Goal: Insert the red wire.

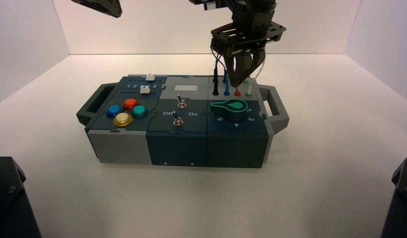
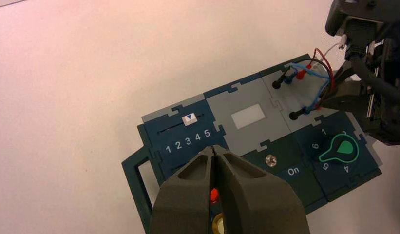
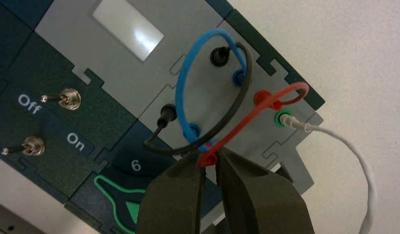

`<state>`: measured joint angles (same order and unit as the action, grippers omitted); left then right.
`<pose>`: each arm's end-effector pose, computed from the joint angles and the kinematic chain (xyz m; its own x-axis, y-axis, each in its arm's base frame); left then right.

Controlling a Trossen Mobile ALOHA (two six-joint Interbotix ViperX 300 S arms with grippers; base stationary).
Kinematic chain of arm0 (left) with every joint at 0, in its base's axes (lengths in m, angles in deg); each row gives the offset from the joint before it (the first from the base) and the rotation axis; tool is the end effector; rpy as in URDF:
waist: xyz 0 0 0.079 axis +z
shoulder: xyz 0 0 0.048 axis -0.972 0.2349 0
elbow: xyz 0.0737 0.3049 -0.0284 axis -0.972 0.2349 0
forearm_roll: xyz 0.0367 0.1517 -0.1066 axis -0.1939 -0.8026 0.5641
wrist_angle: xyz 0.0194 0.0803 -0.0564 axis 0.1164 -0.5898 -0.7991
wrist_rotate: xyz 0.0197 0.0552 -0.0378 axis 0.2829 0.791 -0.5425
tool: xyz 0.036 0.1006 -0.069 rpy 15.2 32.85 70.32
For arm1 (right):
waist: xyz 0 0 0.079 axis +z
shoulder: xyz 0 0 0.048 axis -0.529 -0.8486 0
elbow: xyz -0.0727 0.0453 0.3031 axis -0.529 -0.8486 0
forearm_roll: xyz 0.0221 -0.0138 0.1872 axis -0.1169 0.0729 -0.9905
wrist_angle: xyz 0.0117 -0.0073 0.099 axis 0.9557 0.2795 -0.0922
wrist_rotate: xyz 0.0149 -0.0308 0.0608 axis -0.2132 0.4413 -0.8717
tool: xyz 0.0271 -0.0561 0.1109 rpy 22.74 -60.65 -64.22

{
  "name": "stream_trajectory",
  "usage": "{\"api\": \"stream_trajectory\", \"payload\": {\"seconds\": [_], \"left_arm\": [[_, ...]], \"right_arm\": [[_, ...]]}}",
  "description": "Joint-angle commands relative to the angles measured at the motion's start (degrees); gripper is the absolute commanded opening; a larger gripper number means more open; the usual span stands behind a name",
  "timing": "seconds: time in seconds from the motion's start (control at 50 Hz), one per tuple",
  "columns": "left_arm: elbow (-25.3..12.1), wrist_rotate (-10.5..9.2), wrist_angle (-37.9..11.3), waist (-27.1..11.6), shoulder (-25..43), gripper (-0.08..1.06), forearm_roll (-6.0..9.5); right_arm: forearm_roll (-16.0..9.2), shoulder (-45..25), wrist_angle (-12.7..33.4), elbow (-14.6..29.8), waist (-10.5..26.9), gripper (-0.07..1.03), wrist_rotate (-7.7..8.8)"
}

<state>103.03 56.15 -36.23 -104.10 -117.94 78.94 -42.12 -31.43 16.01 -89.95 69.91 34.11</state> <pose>0.2418 -0.1339 0.1698 0.5505 -0.3243 -0.7692 0.4370 0.8971 -0.0655 0.2746 0.2146 0.0544 0.1591 0.1253 -0.9793 -0.6216 0.7834 -0.0007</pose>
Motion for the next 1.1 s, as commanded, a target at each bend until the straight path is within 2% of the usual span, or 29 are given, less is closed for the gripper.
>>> {"api": "stream_trajectory", "payload": {"seconds": [0.02, 1.1], "left_arm": [[-1.67, 0.26, 0.53, -0.09, -0.53, -0.03, -0.09], [-1.85, 0.53, 0.53, -0.18, -0.62, -0.03, -0.18]], "right_arm": [[0.09, 0.09, -0.26, 1.05, 0.09, -0.02, -0.35], [0.0, 1.41, 0.7, -1.14, 0.09, -0.02, -0.7]]}}
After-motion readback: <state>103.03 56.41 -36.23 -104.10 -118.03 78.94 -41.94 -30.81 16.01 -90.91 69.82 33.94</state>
